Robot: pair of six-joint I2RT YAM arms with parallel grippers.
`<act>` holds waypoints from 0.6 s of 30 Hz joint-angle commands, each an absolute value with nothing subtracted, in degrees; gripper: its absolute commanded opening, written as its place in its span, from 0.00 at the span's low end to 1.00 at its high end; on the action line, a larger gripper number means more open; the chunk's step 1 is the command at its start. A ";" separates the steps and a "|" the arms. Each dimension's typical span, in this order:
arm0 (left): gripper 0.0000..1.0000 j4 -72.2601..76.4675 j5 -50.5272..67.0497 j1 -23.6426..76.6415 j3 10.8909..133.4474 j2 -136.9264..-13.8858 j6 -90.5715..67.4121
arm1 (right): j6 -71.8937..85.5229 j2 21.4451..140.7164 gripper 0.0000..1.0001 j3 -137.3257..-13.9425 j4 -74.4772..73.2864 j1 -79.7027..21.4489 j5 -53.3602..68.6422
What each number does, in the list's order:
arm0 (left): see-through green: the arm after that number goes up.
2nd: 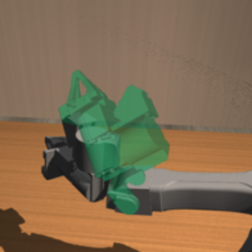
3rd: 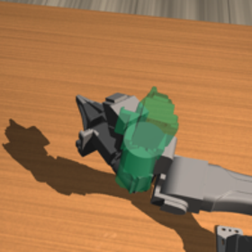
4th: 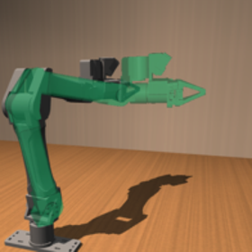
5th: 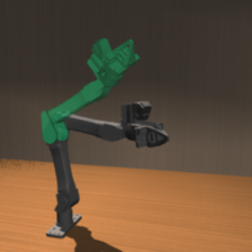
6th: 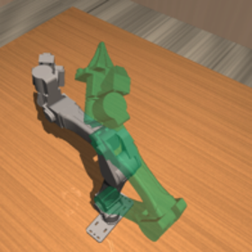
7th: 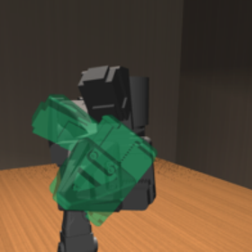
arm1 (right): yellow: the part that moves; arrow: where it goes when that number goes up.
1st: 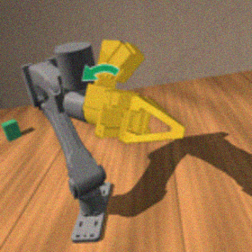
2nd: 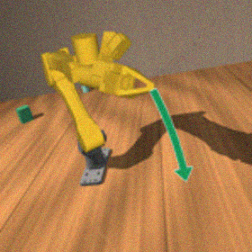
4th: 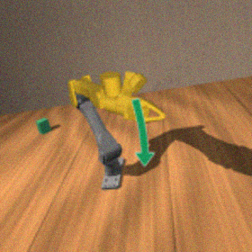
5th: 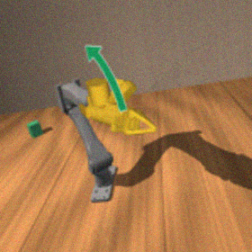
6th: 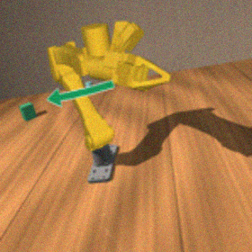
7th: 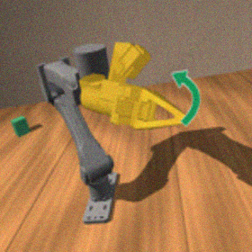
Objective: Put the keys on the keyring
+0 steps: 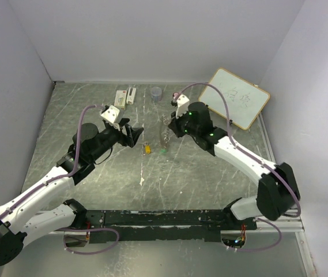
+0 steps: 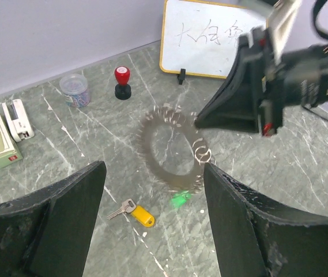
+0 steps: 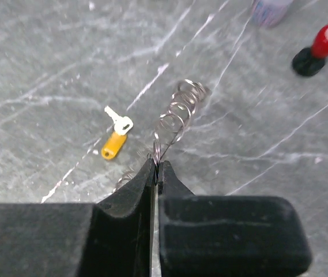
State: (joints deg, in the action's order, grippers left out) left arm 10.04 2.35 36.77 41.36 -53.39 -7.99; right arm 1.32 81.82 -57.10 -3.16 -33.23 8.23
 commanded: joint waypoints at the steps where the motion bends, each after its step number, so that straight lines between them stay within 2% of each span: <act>1: 0.79 12.33 4.85 36.27 41.17 -53.27 -8.55 | -1.83 76.18 0.00 -55.12 2.21 -30.79 13.37; 8: 0.79 14.31 8.08 36.27 40.98 -51.77 -8.09 | -2.51 67.27 0.00 -52.13 7.77 -29.09 21.71; 18: 0.79 18.45 11.72 36.21 41.13 -51.47 -8.48 | -0.78 61.38 0.00 -54.67 9.28 -28.56 28.76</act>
State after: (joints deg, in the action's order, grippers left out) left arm 14.13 8.40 36.58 41.30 -51.96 -7.99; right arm -1.32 63.59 -52.23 5.17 -28.82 24.51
